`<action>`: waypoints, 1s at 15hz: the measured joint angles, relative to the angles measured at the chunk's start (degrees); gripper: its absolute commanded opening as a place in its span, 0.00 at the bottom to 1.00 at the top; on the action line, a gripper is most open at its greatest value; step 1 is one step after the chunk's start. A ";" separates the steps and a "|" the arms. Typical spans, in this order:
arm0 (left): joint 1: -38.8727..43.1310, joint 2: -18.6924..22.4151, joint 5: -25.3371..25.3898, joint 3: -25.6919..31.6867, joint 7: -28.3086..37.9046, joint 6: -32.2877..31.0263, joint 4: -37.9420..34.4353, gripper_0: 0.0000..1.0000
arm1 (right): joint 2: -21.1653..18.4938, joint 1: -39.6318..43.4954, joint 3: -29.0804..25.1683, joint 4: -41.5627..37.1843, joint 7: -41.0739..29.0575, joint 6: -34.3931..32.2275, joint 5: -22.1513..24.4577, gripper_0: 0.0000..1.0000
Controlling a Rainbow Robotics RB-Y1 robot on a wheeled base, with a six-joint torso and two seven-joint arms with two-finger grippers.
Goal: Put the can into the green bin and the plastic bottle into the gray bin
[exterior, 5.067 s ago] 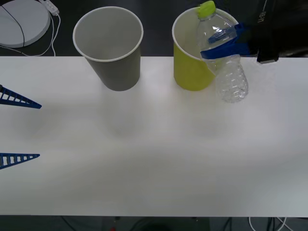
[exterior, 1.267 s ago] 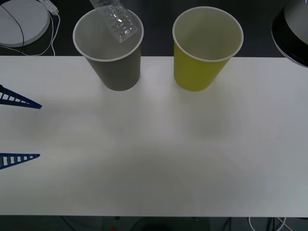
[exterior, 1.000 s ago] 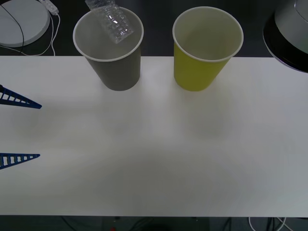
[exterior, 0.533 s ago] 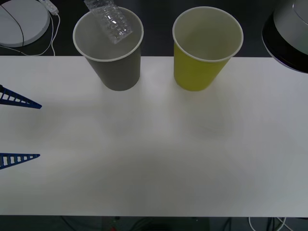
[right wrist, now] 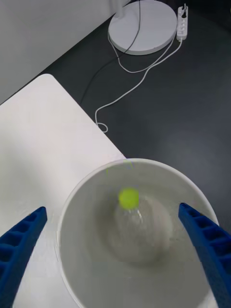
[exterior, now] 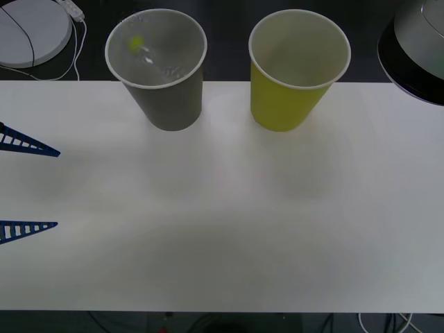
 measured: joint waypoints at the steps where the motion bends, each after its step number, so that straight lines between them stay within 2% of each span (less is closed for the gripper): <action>1: 0.00 0.00 0.00 0.00 0.00 0.00 0.00 1.00 | 0.00 0.00 0.00 0.00 0.01 0.05 -0.03 1.00; 9: 0.00 0.00 0.00 0.00 0.00 0.00 0.00 1.00 | -0.46 0.14 0.06 0.00 2.30 0.19 -0.13 1.00; 12: 0.00 0.00 0.00 0.00 0.00 0.00 0.00 1.00 | -1.97 0.97 0.02 -0.57 5.00 0.05 -1.03 1.00; 15: 0.00 0.00 0.00 0.00 0.00 0.00 0.00 1.00 | -5.09 2.58 -0.02 -3.86 6.59 0.04 -2.08 1.00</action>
